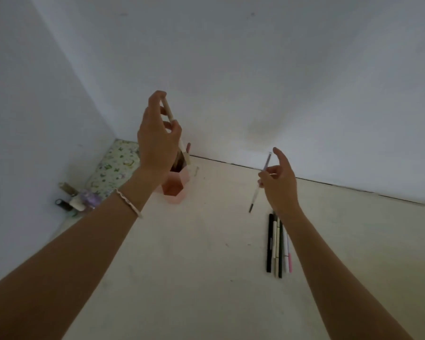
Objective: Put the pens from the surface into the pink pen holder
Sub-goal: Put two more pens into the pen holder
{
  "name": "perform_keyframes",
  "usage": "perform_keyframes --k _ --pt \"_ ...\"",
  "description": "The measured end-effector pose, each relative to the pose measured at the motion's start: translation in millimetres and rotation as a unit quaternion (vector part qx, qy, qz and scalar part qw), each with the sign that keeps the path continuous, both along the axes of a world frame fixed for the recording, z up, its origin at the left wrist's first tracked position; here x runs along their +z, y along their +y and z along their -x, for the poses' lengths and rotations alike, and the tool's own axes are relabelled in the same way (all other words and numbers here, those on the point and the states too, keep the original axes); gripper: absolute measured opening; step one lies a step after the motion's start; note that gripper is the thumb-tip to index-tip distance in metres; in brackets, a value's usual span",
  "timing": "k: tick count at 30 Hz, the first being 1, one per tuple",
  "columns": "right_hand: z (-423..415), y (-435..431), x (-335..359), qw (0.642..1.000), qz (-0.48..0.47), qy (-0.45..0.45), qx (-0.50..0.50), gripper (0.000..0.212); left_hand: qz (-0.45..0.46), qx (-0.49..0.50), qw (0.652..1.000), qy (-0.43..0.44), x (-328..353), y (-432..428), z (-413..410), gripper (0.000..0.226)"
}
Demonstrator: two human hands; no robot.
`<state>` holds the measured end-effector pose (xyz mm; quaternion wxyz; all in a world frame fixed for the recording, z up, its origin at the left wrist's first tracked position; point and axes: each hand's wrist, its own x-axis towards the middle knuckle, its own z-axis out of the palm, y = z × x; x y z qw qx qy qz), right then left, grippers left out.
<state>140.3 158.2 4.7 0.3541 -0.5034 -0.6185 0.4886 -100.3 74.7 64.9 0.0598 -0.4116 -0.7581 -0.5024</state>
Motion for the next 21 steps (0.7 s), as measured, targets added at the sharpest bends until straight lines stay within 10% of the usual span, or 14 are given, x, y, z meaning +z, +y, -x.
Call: perform_keyframes --k 12,21 --pt "92.9 -26.4 14.3 0.990 -0.082 0.112 -0.027 0.045 0.229 -0.093 0.957 0.149 -32.2 -6.9 41.0 0.014" --pt "152.3 -42.5 8.2 0.974 -0.207 0.058 0.073 0.043 0.120 -0.016 0.983 0.140 -7.7 -11.4 64.4 0.030"
